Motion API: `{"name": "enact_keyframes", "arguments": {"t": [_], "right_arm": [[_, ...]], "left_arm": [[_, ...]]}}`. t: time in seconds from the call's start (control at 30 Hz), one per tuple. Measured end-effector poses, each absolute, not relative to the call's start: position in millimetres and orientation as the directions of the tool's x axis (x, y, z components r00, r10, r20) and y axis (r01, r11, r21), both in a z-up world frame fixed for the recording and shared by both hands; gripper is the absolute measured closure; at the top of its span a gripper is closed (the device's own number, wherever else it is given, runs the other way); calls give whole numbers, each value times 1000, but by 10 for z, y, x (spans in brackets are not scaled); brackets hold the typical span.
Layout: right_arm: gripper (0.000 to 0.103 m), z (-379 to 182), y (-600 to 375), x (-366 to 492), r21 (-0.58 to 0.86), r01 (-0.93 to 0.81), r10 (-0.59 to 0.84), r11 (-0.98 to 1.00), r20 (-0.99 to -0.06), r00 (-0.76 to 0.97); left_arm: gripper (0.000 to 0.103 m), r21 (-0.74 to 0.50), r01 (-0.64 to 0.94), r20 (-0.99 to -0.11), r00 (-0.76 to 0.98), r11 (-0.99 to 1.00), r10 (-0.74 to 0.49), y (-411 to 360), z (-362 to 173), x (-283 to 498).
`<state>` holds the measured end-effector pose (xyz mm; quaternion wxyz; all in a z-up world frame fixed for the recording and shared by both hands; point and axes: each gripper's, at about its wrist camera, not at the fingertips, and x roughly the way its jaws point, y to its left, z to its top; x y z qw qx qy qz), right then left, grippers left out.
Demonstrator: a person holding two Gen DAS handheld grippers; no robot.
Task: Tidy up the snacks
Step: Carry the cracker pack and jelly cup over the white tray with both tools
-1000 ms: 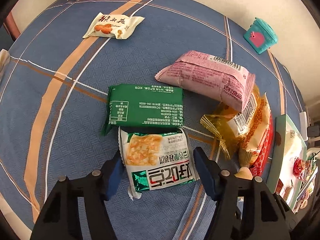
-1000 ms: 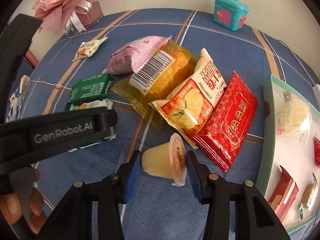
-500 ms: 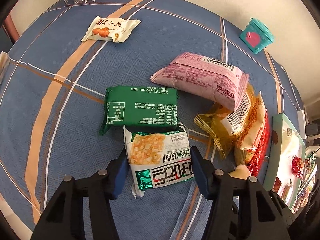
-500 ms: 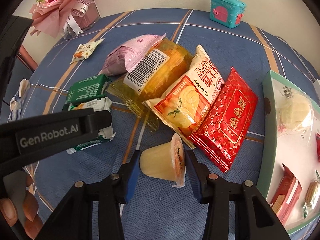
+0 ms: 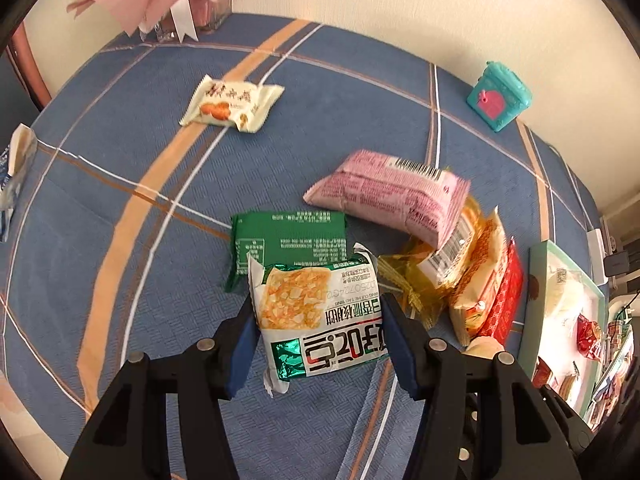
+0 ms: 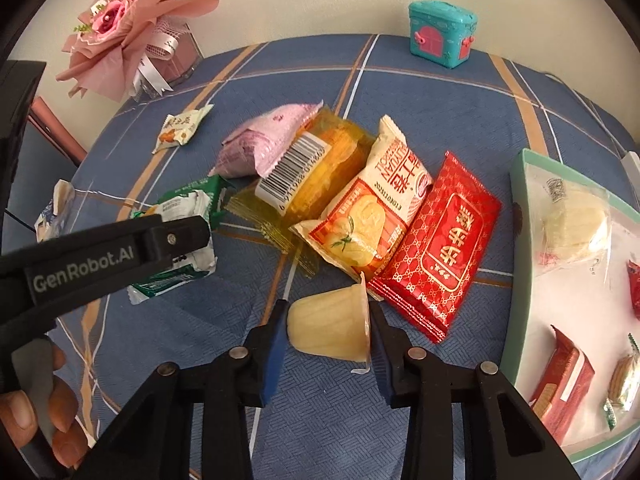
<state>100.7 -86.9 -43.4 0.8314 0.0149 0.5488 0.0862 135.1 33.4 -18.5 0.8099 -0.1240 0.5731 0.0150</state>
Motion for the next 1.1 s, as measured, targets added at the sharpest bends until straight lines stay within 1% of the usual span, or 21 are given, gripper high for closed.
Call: {"name": "enact_keyframes", "arguments": {"t": [0.37, 0.63, 0.9, 1.1], "right_arm": [[63, 76, -917, 844, 128, -137, 179, 982, -858, 481], [63, 197, -1034, 810, 113, -115, 156, 987, -854, 497], [63, 247, -1445, 794, 129, -19, 120, 991, -852, 509], [63, 250, -1878, 784, 136, 95, 68, 986, -855, 514]], "left_arm": [[43, -175, -172, -899, 428, 970, -86, 453, 159, 1202], [43, -176, -157, -881, 465, 972, -84, 357, 326, 1177], [43, -186, -101, -876, 468, 977, -119, 83, 394, 1175], [43, -193, -6, -871, 461, 981, -168, -334, 428, 1164]]}}
